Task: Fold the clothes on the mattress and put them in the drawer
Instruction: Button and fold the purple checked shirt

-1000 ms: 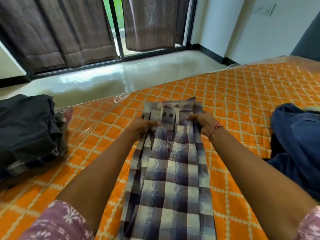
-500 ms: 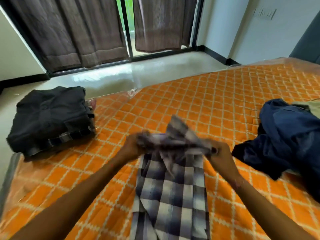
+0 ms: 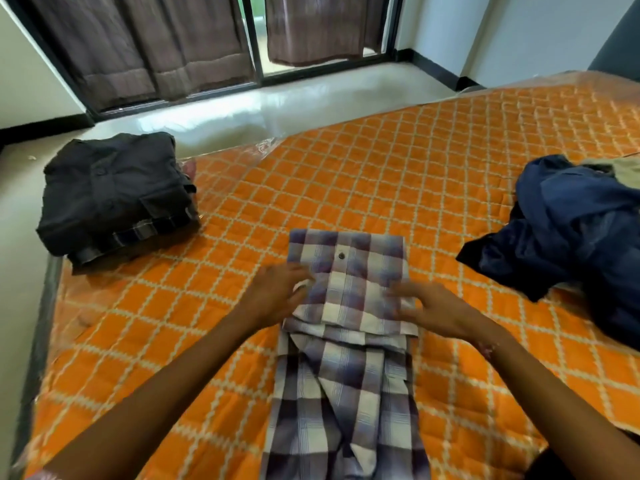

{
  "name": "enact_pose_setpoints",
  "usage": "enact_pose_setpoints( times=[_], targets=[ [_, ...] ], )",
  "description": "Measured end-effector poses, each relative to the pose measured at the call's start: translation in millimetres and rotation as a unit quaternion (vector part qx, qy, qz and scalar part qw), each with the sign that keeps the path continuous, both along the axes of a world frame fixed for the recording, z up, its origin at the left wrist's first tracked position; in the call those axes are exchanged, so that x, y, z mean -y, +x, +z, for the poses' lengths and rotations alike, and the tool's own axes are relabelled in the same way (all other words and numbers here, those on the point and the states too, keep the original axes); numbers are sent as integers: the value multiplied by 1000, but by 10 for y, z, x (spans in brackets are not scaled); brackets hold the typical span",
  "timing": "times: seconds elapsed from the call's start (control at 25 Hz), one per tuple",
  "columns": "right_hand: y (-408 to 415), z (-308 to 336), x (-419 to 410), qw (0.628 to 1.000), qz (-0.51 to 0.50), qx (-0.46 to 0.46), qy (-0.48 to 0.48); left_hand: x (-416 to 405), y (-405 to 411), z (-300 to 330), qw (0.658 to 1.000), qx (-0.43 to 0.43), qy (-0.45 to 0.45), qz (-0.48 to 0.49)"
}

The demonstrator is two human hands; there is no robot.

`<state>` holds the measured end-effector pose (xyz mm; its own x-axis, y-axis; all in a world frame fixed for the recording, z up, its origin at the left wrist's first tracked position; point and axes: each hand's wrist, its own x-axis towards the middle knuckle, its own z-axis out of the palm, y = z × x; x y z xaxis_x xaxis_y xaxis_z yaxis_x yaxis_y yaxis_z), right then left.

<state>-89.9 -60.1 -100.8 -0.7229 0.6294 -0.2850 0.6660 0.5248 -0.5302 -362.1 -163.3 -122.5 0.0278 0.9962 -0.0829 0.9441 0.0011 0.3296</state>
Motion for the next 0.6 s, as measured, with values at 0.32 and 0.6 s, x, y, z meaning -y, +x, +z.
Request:
enact_pose_setpoints(
  times=[0.32,0.6],
  targets=[
    [-311,-812,378,988,26,88,125,284,489,-631,993,-106,-6,-43],
    [671,-303,601,950,188,194,154,1233,-130,-610,963,-199,69,-170]
  ],
)
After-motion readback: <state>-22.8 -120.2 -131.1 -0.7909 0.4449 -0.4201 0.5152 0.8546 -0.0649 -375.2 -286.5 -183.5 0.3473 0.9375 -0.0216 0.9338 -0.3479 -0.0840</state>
